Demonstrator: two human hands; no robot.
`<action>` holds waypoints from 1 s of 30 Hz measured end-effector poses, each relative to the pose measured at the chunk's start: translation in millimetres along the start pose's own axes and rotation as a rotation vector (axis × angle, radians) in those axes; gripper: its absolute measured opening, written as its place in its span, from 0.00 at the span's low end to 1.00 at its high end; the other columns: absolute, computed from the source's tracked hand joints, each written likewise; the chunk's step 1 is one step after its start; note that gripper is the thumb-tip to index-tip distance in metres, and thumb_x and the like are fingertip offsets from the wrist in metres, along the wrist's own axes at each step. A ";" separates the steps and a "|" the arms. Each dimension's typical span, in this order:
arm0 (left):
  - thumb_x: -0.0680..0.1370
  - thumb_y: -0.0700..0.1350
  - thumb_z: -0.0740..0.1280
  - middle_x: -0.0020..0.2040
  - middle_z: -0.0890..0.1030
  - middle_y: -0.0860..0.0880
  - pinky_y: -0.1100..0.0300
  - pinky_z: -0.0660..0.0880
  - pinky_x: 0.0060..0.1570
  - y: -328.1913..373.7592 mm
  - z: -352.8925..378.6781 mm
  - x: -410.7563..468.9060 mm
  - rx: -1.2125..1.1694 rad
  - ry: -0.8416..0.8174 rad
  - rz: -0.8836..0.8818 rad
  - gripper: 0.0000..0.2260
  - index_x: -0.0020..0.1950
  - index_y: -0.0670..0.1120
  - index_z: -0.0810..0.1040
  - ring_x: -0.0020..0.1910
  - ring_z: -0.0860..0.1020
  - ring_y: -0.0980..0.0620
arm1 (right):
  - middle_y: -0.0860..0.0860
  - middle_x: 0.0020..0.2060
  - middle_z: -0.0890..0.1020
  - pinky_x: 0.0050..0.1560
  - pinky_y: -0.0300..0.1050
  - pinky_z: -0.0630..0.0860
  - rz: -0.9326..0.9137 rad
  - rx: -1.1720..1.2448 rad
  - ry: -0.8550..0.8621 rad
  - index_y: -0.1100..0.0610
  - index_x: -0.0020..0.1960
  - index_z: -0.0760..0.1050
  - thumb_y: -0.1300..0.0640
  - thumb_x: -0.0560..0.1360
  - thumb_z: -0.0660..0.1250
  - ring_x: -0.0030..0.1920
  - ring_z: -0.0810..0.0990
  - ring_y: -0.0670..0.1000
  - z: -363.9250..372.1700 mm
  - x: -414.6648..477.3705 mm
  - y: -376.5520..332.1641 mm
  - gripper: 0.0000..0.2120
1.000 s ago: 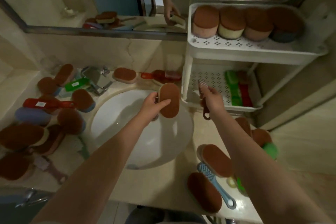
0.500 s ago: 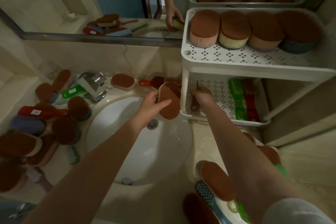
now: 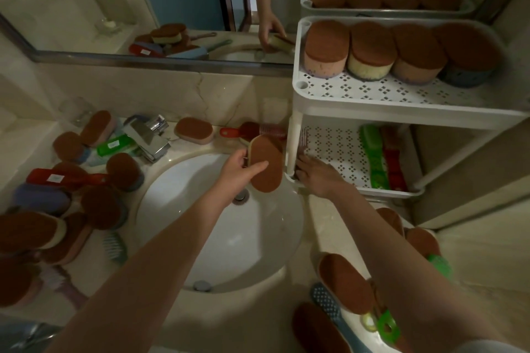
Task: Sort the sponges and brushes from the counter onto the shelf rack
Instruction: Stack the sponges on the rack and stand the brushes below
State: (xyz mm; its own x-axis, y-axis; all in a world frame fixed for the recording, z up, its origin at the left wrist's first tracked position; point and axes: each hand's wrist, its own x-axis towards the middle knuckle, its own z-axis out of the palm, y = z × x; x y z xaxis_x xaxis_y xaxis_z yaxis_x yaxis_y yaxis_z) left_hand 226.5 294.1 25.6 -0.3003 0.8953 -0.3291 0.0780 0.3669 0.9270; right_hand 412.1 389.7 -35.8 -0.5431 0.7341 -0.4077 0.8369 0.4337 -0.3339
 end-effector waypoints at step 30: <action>0.73 0.45 0.71 0.52 0.82 0.49 0.55 0.78 0.53 110.4 2.2 -94.9 -0.494 -0.021 0.350 0.09 0.52 0.51 0.76 0.52 0.81 0.51 | 0.50 0.61 0.77 0.60 0.44 0.72 -0.460 0.380 1.049 0.56 0.68 0.70 0.49 0.74 0.67 0.61 0.75 0.48 -103.5 -154.4 -112.3 0.25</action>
State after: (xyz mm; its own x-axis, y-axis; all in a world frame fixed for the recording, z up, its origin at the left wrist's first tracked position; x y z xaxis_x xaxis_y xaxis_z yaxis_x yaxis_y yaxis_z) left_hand 265.7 250.2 158.7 -0.3172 0.9483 0.0119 -0.2833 -0.1067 0.9531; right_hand 409.0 281.7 152.7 -0.3179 0.6950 0.6449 0.4101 0.7140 -0.5674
